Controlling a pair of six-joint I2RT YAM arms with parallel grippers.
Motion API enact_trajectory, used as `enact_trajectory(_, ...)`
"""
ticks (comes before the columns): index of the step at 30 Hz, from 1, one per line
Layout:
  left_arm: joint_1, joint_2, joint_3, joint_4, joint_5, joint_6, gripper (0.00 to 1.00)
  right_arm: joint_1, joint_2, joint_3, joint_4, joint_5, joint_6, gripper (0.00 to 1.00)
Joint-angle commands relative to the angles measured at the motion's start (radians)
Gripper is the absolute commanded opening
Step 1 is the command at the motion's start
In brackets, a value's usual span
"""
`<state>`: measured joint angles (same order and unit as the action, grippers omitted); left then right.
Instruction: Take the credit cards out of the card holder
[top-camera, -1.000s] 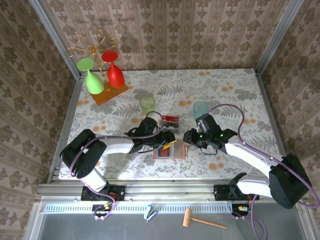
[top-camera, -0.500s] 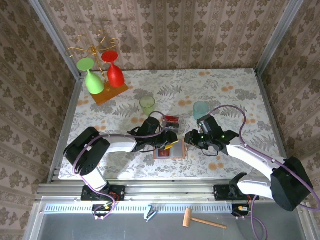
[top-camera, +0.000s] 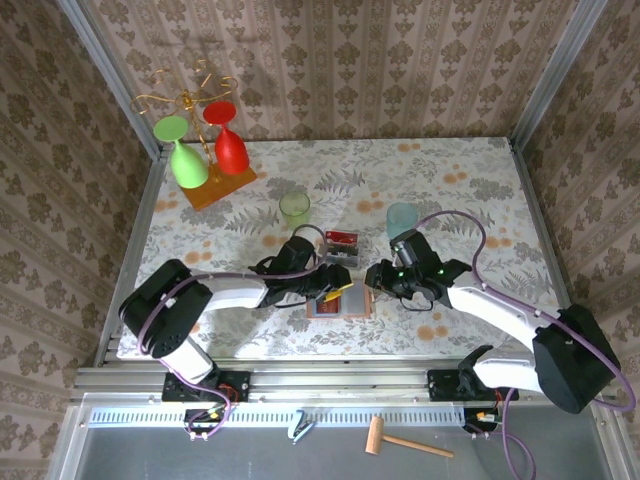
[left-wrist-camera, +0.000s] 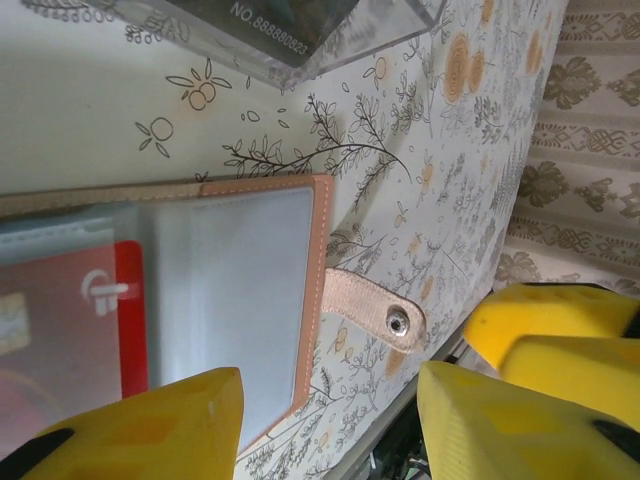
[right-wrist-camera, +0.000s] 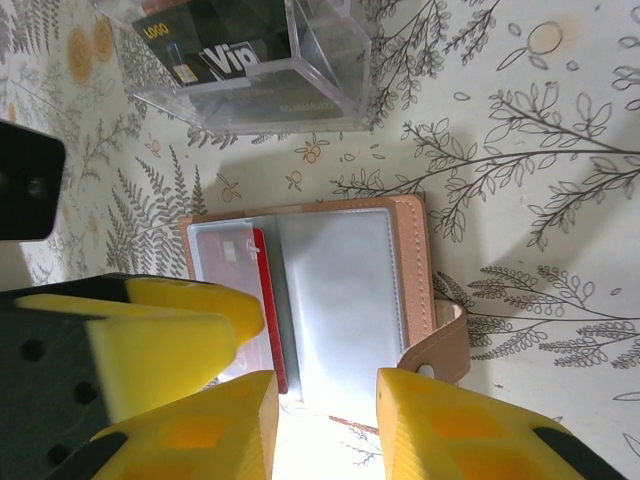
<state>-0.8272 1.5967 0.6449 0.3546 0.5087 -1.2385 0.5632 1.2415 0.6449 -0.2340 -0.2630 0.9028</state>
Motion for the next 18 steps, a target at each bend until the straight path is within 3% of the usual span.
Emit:
enact_trajectory(1,0.015,-0.050,-0.031,-0.011,-0.012,0.008,0.50,0.026,0.046,0.041,0.022,-0.016,0.021,0.31)
enact_trajectory(18,0.069,-0.238,-0.137,-0.176,-0.085,0.060,0.50,0.144,0.309,0.203,0.066,-0.046,0.020,0.27)
